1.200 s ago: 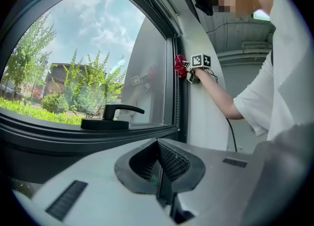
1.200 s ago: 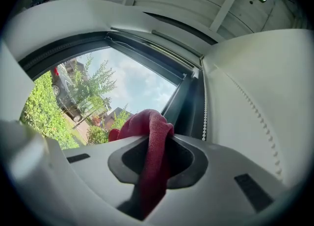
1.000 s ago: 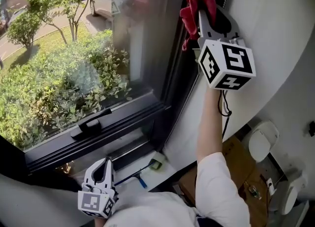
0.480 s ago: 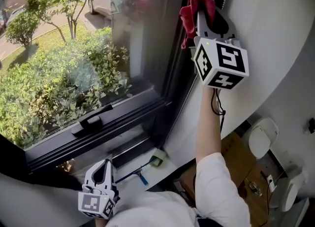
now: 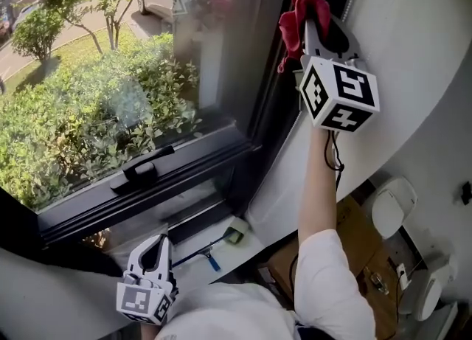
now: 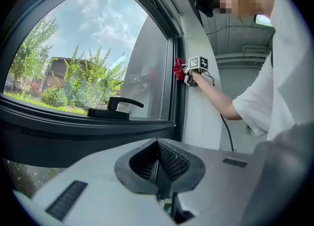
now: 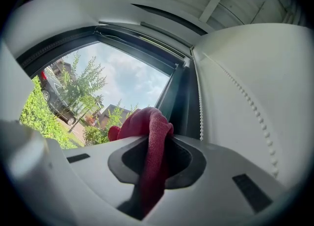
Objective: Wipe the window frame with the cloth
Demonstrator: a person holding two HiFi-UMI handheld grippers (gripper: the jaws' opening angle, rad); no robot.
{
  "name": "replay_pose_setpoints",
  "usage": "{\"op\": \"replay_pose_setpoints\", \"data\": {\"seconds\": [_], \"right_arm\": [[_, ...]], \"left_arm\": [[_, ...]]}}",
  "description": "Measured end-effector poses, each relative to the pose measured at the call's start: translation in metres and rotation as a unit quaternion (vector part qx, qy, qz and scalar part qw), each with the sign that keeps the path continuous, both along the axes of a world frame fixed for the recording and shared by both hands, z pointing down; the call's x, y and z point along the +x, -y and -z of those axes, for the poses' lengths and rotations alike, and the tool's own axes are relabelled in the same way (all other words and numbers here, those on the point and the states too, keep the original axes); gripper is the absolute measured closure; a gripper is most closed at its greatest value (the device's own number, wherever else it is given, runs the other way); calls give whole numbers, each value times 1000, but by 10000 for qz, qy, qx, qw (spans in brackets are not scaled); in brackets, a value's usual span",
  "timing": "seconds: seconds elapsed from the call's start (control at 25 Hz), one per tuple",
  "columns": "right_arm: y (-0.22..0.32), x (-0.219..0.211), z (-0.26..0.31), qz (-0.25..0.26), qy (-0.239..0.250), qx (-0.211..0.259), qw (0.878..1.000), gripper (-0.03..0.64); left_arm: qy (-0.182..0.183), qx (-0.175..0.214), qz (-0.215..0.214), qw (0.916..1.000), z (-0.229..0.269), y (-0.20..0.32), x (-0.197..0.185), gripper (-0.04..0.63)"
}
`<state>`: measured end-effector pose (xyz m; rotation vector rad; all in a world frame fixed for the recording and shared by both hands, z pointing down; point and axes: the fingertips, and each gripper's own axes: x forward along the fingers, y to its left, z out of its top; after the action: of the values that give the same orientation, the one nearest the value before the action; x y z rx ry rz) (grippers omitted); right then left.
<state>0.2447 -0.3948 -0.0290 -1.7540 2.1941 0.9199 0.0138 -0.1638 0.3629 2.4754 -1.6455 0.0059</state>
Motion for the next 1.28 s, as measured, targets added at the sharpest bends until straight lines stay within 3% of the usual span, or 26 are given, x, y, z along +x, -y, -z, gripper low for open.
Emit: {"op": "replay_pose_setpoints", "data": {"seconds": [1.28], "right_arm": [[2,0,-32,139,-89,-120,9998,552]], "left_arm": [[5,-31,-115,9999,-3,-4,9,586]]}}
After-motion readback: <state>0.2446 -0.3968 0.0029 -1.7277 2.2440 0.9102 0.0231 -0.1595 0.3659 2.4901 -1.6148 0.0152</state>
